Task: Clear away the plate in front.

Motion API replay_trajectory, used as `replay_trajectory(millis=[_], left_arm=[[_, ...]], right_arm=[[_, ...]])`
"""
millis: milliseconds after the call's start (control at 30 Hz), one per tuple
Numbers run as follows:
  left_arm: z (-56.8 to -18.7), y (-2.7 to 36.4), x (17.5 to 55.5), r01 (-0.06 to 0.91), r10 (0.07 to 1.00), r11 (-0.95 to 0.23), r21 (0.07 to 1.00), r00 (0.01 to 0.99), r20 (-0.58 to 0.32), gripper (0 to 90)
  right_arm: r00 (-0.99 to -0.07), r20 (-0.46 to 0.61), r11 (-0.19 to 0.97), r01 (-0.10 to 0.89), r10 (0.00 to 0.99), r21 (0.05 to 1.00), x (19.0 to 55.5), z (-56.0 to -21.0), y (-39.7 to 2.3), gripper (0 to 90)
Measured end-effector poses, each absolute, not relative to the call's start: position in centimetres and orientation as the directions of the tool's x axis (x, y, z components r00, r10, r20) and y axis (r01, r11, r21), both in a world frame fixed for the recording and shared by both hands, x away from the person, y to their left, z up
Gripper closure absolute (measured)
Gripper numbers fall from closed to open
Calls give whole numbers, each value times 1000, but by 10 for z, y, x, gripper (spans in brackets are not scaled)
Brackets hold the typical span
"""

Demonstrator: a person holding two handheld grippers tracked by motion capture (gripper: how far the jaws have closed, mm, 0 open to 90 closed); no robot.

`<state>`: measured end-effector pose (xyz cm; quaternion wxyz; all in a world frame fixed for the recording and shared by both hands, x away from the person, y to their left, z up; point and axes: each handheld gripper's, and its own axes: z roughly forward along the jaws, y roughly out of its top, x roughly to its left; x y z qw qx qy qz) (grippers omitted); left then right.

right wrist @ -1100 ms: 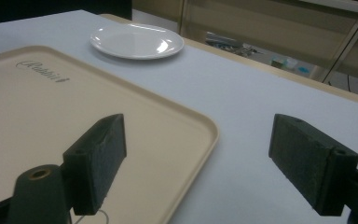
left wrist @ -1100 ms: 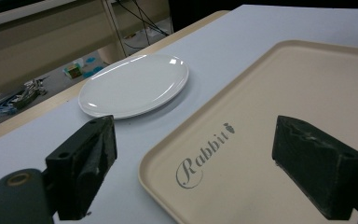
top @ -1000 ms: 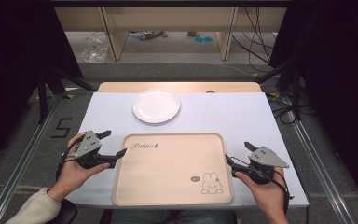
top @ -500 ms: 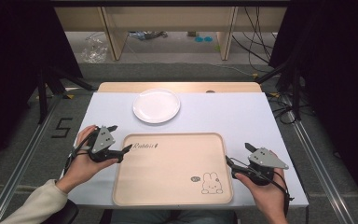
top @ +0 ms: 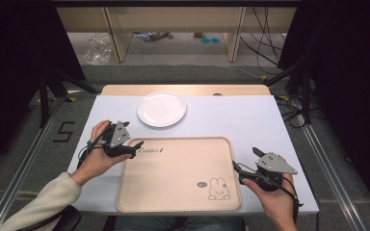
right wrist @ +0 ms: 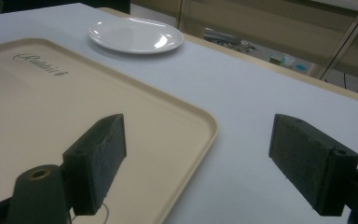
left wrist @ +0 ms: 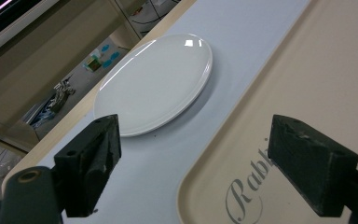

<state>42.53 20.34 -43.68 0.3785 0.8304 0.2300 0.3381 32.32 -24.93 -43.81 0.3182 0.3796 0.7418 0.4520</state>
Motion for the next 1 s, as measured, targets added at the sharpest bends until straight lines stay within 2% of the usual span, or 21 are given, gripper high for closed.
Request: replay_trajectory(millis=[333,633,733,1000], left_arm=[[-437,201,435,134,632,-626,768,663,400,170],[-435,195,446,129,620,-649,749,660,424,170],[-434,192,449,129,627,-641,756,657,419,170],[-433,189,457,130,597,-684,718,666,447,167]], right_arm=[[-505,-147,307,249,851,919,324,-438,-250,196],[-514,-130,308,277,848,910,323,-438,-250,196],[-506,-147,308,249,850,918,324,-438,-249,196],[-513,-141,307,256,847,916,324,-438,-249,195]])
